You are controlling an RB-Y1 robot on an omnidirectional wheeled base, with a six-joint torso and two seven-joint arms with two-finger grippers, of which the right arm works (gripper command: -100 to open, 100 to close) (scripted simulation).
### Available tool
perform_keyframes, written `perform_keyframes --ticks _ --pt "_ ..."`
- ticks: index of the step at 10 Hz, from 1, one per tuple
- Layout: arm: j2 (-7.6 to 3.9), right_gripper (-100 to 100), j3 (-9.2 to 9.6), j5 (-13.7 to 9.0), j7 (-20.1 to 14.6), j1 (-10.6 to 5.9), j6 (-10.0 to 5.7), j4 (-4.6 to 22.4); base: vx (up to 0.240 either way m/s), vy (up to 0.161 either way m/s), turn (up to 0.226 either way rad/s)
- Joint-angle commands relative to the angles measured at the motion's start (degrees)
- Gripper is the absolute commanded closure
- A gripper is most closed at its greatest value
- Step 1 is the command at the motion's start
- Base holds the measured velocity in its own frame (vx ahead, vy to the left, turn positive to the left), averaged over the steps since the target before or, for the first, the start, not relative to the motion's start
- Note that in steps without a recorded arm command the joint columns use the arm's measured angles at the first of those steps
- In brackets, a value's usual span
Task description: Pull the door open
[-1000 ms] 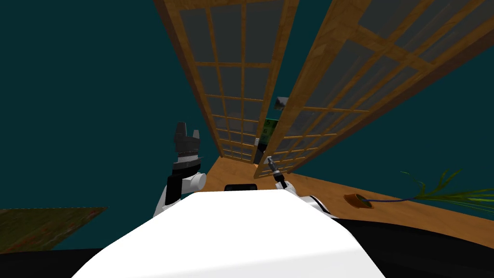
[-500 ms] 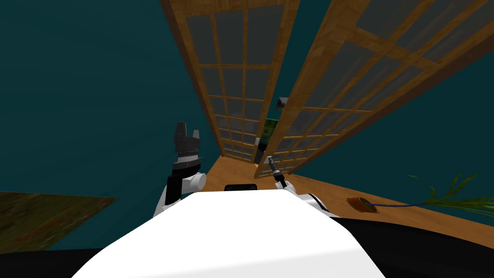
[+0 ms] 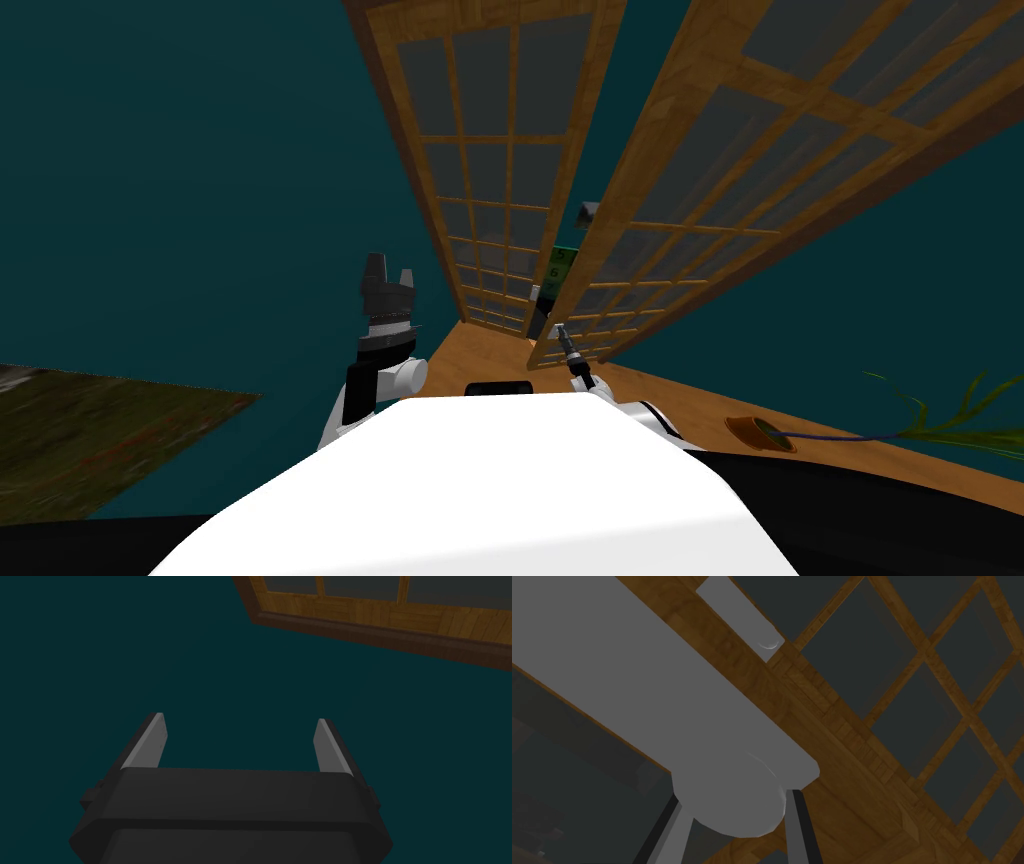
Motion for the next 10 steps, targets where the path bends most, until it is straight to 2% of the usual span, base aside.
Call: perform_keyframes --ticks 1,2,4,6,7,8,10 --pt "0.85 100 0.81 0.0 -2.4 1.27 1.08 -2.3 -0.043 -0.03 0.053" --pt "0.85 100 0.97 -0.8 -4.2 1.4 1.32 -2.6 -0.05 -0.032 0.074" --pt "0.85 100 0.97 -0.8 -4.8 1.4 1.32 -2.6 -0.024 -0.009 0.021" --pt "0.84 100 1.3 -2.4 -8.7 1.66 1.8 -3.1 -0.039 -0.026 0.099" --pt "0.84 100 1.3 -2.4 -9.5 1.66 1.8 -3.1 -0.045 -0.031 0.067" --pt "0.84 100 1.3 -2.4 -9.5 1.66 1.8 -3.7 -0.02 -0.014 -0.006" --pt "0.84 100 1.3 -2.4 -9.5 1.66 1.8 -3.1 0.003 0.002 -0.001"
